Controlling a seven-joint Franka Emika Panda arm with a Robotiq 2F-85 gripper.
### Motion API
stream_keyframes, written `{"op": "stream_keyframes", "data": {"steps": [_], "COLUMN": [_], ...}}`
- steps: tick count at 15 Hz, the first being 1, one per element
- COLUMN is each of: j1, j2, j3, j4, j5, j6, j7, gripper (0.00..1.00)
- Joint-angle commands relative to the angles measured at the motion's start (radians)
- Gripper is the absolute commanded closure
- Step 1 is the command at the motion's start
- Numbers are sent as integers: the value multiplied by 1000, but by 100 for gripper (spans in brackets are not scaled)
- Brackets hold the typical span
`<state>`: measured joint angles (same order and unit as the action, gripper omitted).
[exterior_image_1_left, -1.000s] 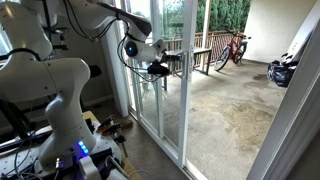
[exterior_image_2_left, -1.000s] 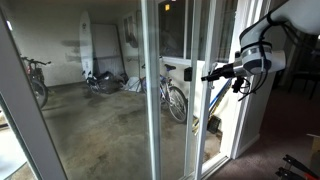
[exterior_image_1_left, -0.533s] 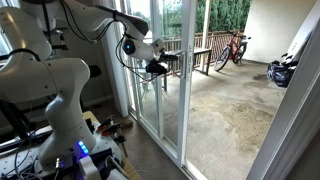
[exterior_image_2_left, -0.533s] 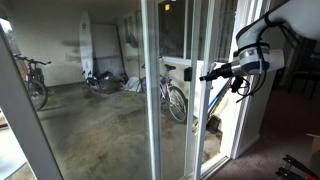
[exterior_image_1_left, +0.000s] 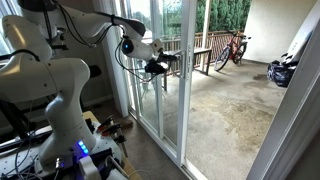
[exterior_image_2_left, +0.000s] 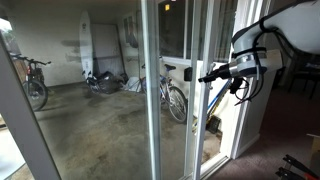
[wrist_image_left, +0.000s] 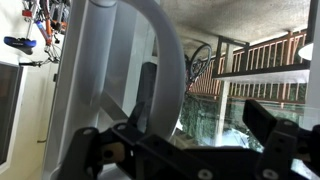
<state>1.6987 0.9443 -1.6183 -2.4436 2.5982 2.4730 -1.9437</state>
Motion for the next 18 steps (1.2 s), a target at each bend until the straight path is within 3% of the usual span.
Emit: {"op": "stream_keyframes", "data": {"steps": [1, 8, 12, 17, 18], "j1": [-1, 5, -18, 64, 82], "j2": [43, 42, 42, 89, 144], "j3": [2, 5, -46, -47, -45], "j4": [-4, -1, -6, 25, 23], "j5": [-8, -8, -4, 0, 0], "j6": [-21, -20, -18, 54, 47], "j7": [43, 42, 81, 149, 198], "gripper": [0, 0, 0, 0, 0]}}
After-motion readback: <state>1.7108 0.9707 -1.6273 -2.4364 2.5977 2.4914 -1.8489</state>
